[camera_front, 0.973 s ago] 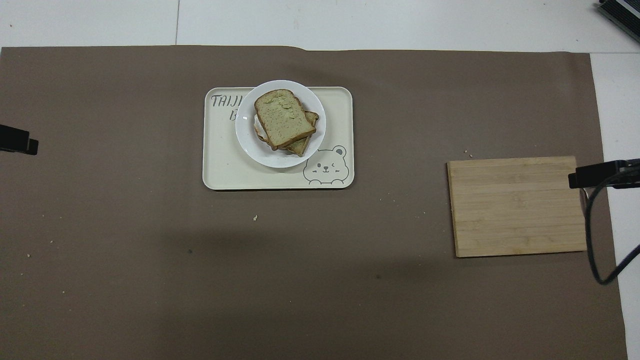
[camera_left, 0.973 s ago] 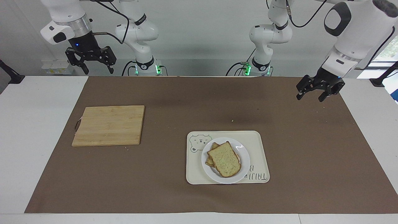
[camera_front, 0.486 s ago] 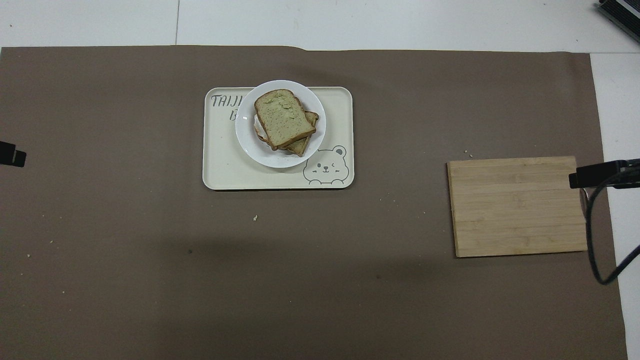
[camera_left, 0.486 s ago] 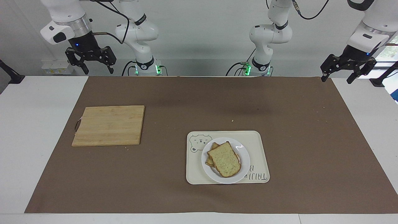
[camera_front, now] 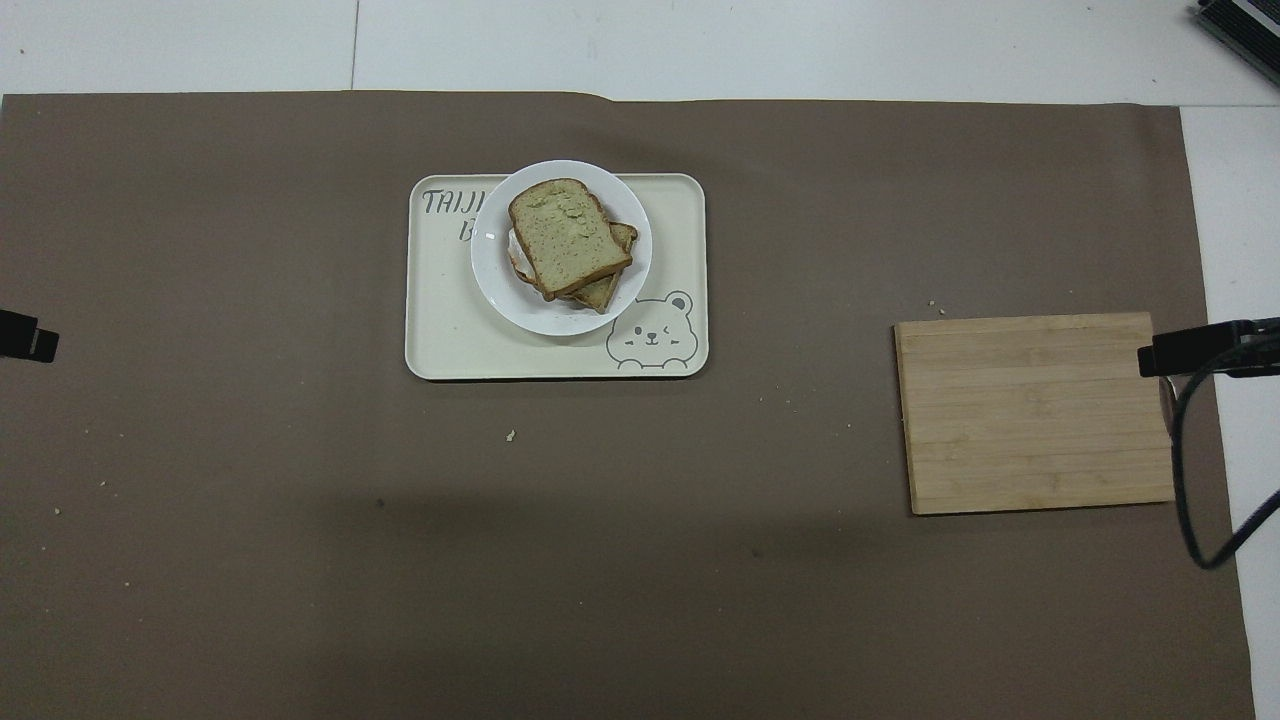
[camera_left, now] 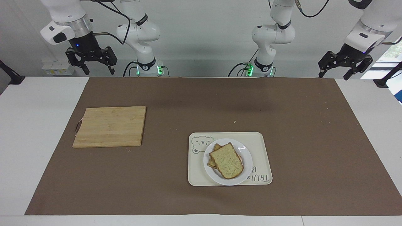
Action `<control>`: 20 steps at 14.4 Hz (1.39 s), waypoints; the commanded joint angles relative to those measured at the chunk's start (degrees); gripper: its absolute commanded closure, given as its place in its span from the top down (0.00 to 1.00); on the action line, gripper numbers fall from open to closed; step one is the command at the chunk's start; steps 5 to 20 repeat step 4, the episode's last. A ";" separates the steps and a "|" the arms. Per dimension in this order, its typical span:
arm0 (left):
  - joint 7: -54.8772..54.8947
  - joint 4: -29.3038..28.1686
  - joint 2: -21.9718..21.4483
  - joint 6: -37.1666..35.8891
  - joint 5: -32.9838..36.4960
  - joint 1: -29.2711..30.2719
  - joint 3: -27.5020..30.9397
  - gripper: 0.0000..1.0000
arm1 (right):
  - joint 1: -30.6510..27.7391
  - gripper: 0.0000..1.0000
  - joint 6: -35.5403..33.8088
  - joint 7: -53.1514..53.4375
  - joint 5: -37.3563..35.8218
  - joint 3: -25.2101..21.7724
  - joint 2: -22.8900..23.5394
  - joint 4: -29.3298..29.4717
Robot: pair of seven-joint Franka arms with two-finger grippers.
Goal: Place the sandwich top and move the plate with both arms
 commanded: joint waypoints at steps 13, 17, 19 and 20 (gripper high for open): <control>0.82 -2.62 -2.05 -0.25 0.31 -0.46 -0.02 1.00 | -0.53 1.00 0.21 -1.87 -0.82 0.10 -0.24 -0.17; 0.82 -2.62 -2.05 -0.25 0.31 -0.46 -0.02 1.00 | -0.53 1.00 0.21 -1.87 -0.82 0.10 -0.24 -0.17; 0.82 -2.62 -2.05 -0.25 0.31 -0.46 -0.02 1.00 | -0.53 1.00 0.21 -1.87 -0.82 0.10 -0.24 -0.17; 0.82 -2.62 -2.05 -0.25 0.31 -0.46 -0.02 1.00 | -0.53 1.00 0.21 -1.87 -0.82 0.10 -0.24 -0.17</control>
